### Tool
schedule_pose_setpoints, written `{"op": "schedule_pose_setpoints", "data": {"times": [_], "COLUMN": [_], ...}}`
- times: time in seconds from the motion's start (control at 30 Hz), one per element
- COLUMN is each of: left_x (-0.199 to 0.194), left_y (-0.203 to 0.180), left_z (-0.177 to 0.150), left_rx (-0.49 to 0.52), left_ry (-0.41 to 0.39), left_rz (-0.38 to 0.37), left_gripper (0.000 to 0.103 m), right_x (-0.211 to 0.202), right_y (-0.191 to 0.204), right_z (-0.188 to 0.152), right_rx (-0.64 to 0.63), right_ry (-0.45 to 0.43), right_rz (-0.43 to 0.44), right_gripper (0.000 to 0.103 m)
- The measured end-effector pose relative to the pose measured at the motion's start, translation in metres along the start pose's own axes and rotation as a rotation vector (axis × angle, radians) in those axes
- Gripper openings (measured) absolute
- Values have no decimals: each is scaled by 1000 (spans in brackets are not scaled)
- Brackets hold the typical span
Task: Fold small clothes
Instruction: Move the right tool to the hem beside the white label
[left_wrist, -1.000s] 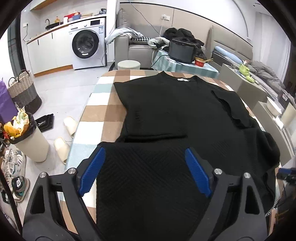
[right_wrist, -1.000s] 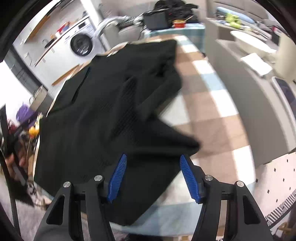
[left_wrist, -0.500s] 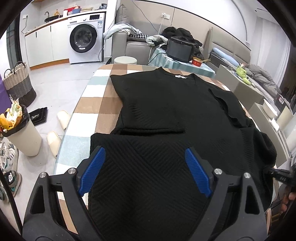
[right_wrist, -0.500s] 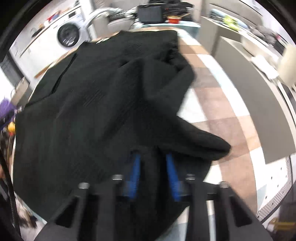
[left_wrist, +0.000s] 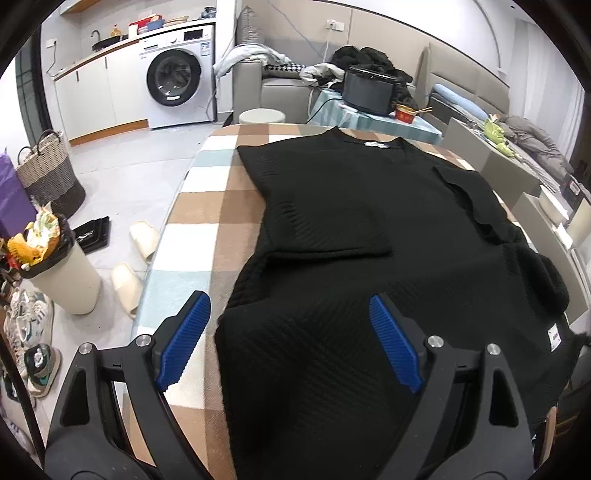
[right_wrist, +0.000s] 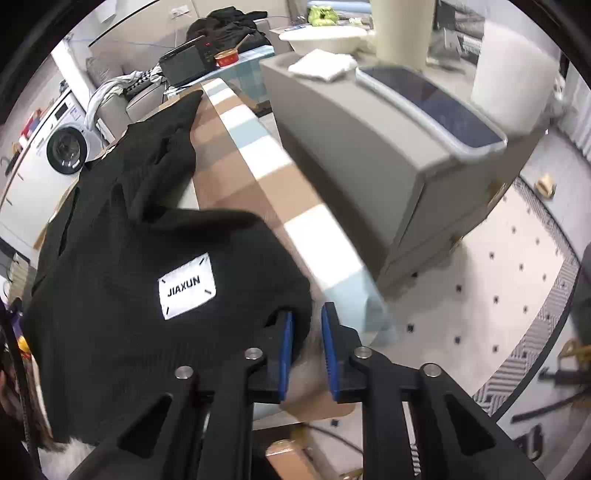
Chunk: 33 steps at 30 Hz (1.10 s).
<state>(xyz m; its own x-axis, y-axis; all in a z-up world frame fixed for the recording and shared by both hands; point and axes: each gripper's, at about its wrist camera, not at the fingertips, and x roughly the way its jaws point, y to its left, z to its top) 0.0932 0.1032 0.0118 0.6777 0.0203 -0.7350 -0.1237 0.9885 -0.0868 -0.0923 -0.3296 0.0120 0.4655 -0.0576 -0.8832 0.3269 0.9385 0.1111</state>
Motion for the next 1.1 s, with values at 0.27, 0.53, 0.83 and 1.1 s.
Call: {"op": "schedule_pose_setpoints", "data": {"times": [0.27, 0.53, 0.83, 1.1], "left_x": [-3, 2, 23, 37], "left_y": [23, 42, 33, 32], "left_z": [-25, -43, -39, -45], "left_rx": [-88, -167, -149, -174], "left_ry": [49, 94, 135, 168], "left_rz": [94, 131, 118, 68], "left_gripper": [86, 86, 86, 65], "right_x": [10, -5, 2, 62], "right_y": [68, 54, 45, 104], "right_z": [47, 68, 86, 78], "right_rx": [-273, -345, -218, -373], "right_ry": [-50, -114, -175, -41], "right_rz": [171, 82, 250, 362], "right_gripper": [53, 61, 72, 72]}}
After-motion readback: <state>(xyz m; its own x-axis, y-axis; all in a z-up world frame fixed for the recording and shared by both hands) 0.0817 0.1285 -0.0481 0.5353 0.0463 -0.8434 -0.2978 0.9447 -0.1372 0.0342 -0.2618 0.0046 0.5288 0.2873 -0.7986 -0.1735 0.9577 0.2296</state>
